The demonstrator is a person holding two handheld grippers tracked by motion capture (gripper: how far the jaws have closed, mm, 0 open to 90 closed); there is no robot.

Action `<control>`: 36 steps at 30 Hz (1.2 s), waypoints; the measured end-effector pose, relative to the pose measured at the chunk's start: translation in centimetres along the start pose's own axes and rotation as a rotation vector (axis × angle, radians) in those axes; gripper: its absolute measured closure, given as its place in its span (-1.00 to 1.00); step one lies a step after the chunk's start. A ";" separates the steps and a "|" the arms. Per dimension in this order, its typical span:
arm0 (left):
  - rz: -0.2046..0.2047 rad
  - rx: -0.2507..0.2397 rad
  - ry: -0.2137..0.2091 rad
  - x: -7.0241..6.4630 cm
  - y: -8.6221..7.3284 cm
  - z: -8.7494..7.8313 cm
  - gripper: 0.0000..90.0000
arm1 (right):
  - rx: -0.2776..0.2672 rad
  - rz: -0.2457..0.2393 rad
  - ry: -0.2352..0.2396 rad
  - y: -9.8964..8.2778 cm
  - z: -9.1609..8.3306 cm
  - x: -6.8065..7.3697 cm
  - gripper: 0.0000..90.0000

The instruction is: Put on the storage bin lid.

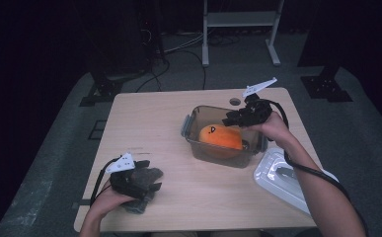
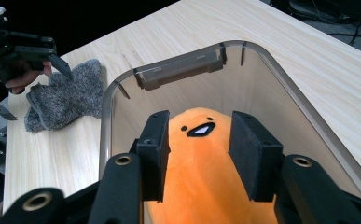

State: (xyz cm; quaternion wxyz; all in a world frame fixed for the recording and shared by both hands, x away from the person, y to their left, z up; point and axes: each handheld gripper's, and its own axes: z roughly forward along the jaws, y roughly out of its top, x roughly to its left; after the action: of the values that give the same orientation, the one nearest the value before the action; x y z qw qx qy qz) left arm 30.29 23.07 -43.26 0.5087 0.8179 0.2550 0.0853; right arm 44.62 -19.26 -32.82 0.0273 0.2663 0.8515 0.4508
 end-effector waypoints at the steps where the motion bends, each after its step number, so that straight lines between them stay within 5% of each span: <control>1: 0.001 0.000 0.000 0.0 0.0 0.0 -0.95 | 0.000 -0.001 -0.002 0.0 -0.1 0.0 0.23; 36: -0.005 0.003 -0.003 0.3 -0.2 0.0 -0.95 | -0.023 0.028 -0.072 -2.4 -4.9 0.1 0.03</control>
State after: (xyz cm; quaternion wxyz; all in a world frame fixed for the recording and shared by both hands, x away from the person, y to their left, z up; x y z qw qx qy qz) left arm 30.48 23.33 -43.48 0.5082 0.8181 0.2563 0.0823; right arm 42.15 -23.99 -31.75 0.0545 0.2939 0.8410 0.4509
